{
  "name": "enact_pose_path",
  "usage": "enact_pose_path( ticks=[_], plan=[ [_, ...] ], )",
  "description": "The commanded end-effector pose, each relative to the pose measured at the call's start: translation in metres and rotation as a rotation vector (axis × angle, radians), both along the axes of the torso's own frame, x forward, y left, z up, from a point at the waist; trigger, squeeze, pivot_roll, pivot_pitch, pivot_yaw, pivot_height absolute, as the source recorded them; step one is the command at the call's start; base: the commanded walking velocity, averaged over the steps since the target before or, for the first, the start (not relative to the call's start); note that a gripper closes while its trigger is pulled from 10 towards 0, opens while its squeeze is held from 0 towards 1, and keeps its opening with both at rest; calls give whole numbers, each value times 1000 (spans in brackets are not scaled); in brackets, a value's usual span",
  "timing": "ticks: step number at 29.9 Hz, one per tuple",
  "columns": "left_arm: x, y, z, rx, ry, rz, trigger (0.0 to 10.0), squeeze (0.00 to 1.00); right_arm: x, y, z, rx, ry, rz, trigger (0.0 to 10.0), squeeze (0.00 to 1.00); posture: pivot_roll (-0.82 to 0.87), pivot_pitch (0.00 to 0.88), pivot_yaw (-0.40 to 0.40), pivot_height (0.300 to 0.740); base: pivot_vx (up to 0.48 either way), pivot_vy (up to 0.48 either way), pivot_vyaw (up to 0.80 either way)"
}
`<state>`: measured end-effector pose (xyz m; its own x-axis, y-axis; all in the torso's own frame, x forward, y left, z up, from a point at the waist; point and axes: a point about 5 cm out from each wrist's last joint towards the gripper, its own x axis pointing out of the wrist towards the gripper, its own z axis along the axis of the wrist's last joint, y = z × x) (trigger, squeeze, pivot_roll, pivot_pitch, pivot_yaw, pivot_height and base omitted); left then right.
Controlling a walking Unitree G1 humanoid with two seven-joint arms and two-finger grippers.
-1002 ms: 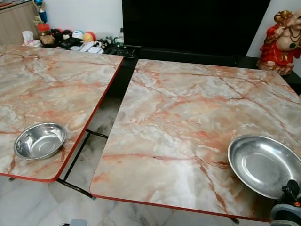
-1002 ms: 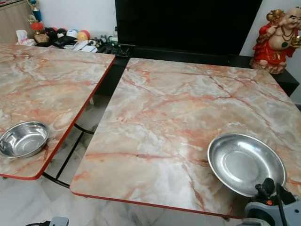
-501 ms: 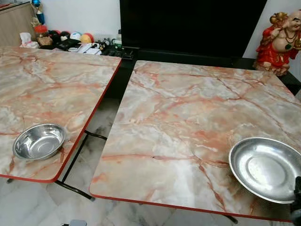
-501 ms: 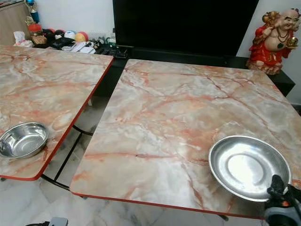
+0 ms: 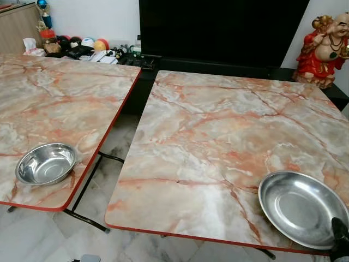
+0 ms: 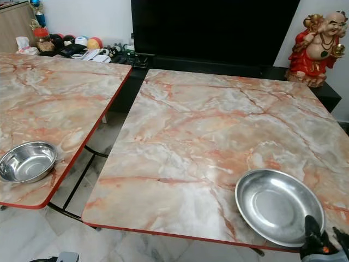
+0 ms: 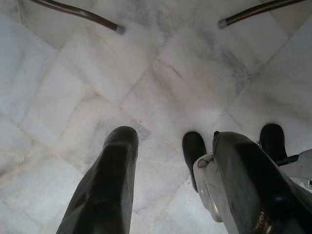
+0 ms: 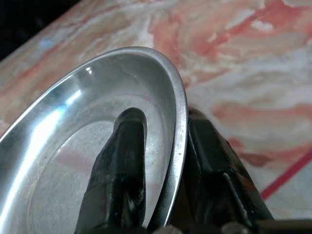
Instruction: Setting the table
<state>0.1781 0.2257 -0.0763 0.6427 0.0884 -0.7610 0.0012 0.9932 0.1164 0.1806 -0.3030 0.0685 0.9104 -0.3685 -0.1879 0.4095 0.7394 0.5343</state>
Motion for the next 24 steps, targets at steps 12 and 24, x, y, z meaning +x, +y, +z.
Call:
enact_pose_path(
  ticks=[12,24],
  plan=[
    [-5,-1,-3,3,18,-17,10000,0,6,-16,4,16,-93,-120,10000,0,-56,88,-56,740,0,0,0],
    [-7,0,-3,1,25,-16,10000,0,21,-8,-4,29,-74,-91,10000,0,-44,91,-56,740,0,0,0]
  ],
)
